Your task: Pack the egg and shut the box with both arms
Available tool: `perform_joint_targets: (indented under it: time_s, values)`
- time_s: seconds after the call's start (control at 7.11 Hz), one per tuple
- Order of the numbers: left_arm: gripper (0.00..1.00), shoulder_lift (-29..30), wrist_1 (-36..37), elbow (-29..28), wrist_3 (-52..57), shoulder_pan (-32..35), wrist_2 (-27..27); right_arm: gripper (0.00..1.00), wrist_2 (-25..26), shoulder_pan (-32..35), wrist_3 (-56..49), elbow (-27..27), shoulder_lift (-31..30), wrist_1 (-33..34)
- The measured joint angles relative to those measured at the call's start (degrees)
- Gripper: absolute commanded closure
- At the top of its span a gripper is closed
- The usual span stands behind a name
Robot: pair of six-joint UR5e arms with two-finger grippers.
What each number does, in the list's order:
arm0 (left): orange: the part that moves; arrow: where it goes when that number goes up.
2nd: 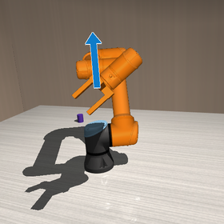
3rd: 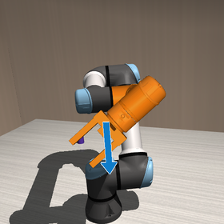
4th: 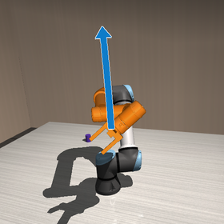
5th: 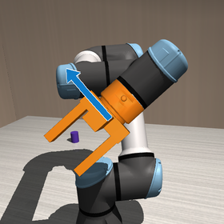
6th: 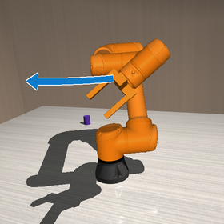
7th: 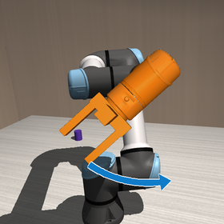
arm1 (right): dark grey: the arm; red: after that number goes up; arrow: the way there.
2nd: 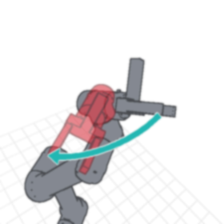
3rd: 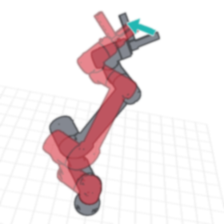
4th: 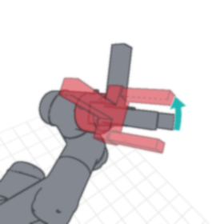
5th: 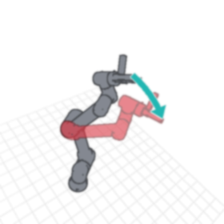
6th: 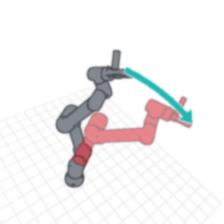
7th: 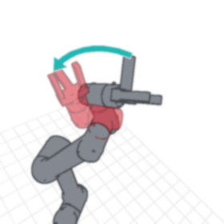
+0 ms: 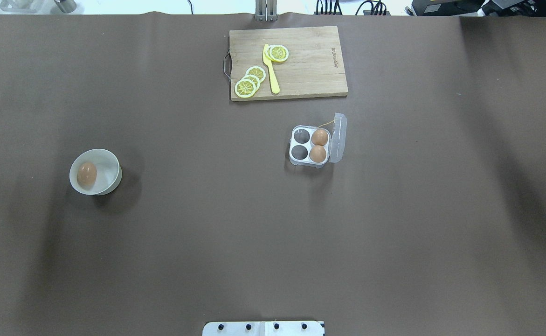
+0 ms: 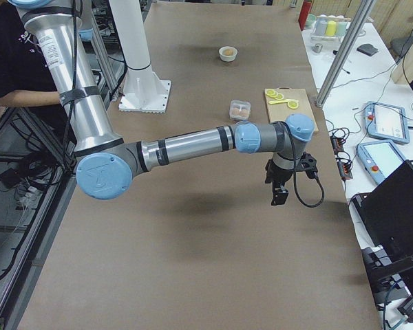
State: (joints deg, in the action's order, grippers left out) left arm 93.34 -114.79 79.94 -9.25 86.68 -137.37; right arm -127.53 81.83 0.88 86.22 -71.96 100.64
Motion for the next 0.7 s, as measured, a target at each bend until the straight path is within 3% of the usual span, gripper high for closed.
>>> perform_joint_targets:
  time_s: [0.7]
  values:
    - [0.00, 0.45, 1.18, 7.20, -1.01, -0.80, 0.10, 0.00, -0.53, 0.07, 0.00, -0.12, 0.35, 2.00]
